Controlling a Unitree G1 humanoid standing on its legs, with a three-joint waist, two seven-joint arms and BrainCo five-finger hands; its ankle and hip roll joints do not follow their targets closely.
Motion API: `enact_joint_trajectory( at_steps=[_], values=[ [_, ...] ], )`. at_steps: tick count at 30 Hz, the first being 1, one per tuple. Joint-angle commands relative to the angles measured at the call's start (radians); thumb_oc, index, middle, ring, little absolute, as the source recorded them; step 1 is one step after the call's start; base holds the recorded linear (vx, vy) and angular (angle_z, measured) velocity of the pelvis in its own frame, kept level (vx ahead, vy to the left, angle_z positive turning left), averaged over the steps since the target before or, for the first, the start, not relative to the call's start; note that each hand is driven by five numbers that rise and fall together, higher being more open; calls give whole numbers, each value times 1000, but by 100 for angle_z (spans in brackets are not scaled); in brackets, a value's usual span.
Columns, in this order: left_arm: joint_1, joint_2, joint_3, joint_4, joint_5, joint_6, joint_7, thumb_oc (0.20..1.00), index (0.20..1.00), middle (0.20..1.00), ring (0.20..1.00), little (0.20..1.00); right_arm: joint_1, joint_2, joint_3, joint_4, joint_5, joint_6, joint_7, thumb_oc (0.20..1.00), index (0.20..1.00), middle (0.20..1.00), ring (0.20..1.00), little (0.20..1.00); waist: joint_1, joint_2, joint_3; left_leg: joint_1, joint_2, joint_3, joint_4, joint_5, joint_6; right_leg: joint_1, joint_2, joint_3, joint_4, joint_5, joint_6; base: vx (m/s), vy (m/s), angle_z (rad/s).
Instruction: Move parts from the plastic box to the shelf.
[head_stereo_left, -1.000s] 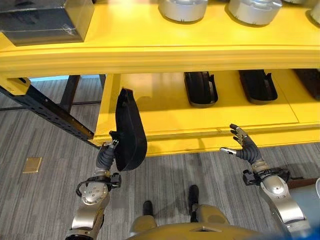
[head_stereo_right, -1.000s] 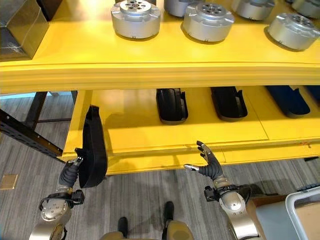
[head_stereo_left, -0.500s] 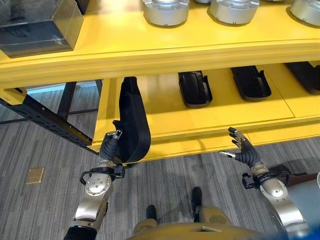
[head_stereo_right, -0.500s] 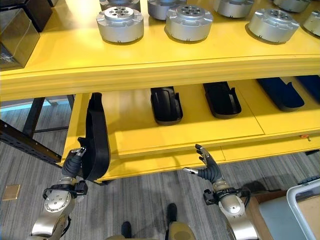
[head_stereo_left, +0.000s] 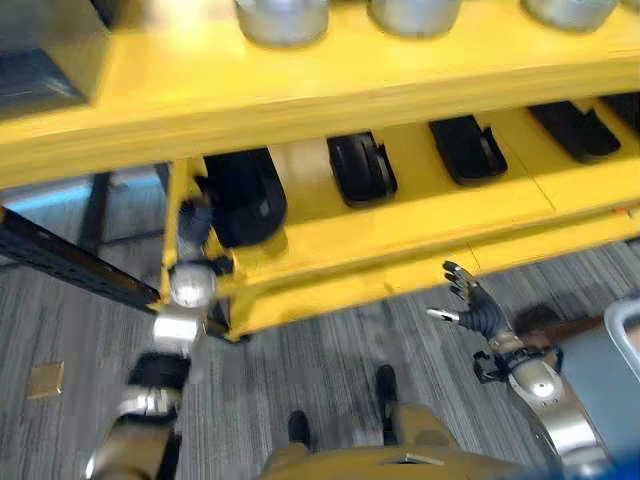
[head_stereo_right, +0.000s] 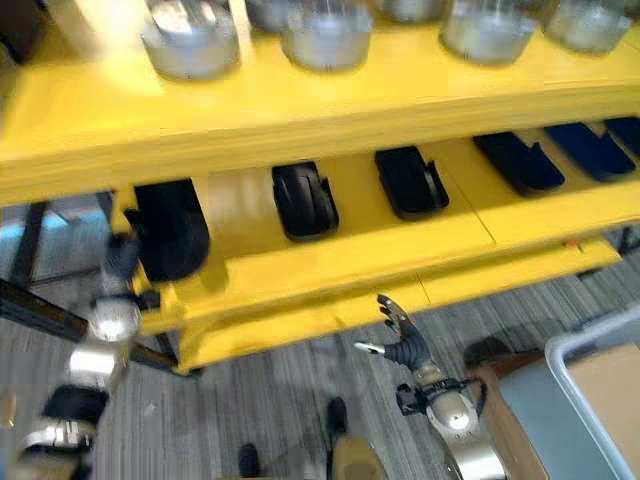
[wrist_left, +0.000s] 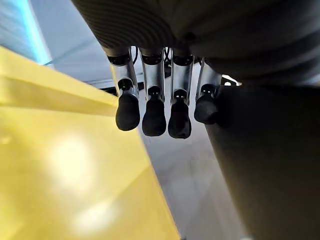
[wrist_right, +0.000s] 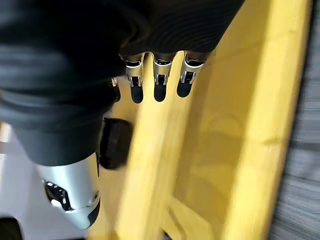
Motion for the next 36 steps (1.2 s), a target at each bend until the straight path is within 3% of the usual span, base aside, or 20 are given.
enact_joint_trajectory(
  at_steps=[1, 4, 8, 9, 10, 11, 22, 36],
  values=[
    [-86, 69, -21, 13, 6, -38, 75, 200, 200, 200, 200, 200, -22, -38, -26, -54, 60, -45, -13, 1000, 1000, 1000, 1000, 1000, -5, 23, 63, -50, 62, 8, 133, -72, -20, 21, -80, -6, 168, -197, 89, -185, 2, 18],
    [-257, 159, -95, 153, -2, -15, 99, 200, 200, 200, 200, 200, -47, -38, -13, -44, 79, -51, -42, 1000, 1000, 1000, 1000, 1000, -22, 10, 100, -178, 63, -4, 251, -104, -13, -74, -99, -7, 229, -202, 94, -141, 21, 9],
    [-348, 200, -136, 252, -28, -3, 98, 200, 200, 200, 200, 200, -51, -36, -1, -41, 87, -52, -52, 1000, 1000, 1000, 1000, 1000, -26, 1, 113, -227, 67, -8, 294, -122, -11, -115, -105, -4, 251, -205, 96, 4, 13, 7],
    [-365, 210, -143, 274, -35, -2, 100, 200, 200, 200, 200, 200, -51, -34, 4, -37, 88, -52, -53, 1000, 1000, 1000, 1000, 1000, -26, 3, 115, -225, 72, -14, 307, -153, -13, -114, -101, -1, 264, -228, 104, 6, 17, 6],
    [-368, 211, -144, 275, -36, -3, 100, 200, 200, 200, 200, 200, -53, -33, 4, -37, 88, -52, -53, 1000, 1000, 1000, 1000, 1000, -27, -3, 117, -239, 68, -10, 308, -129, -9, -125, -104, -2, 258, -206, 97, 78, 27, -4],
    [-399, 226, -161, 308, -39, 2, 98, 200, 200, 200, 200, 200, -53, -34, 10, -36, 93, -55, -56, 1000, 1000, 1000, 1000, 1000, -27, -2, 122, -240, 74, -14, 326, -162, -10, -128, -100, 2, 274, -231, 104, 2, 15, -11],
    [-448, 238, -150, 392, -122, 4, 110, 200, 200, 200, 200, 200, -57, -30, 29, -38, 95, -56, -68, 1000, 1000, 1000, 1000, 1000, -18, -24, 127, -284, 75, -18, 367, -194, -1, -154, -92, 8, 275, -238, 104, 36, 14, -1],
    [-540, 274, -210, 481, -96, 29, 104, 200, 200, 200, 200, 200, -33, -43, 44, -38, 94, -61, -50, 1000, 1000, 1000, 1000, 1000, -20, -36, 107, -301, 79, -23, 381, -209, 3, -150, -79, 6, 252, -231, 105, 7, 7, 0]
  ],
)
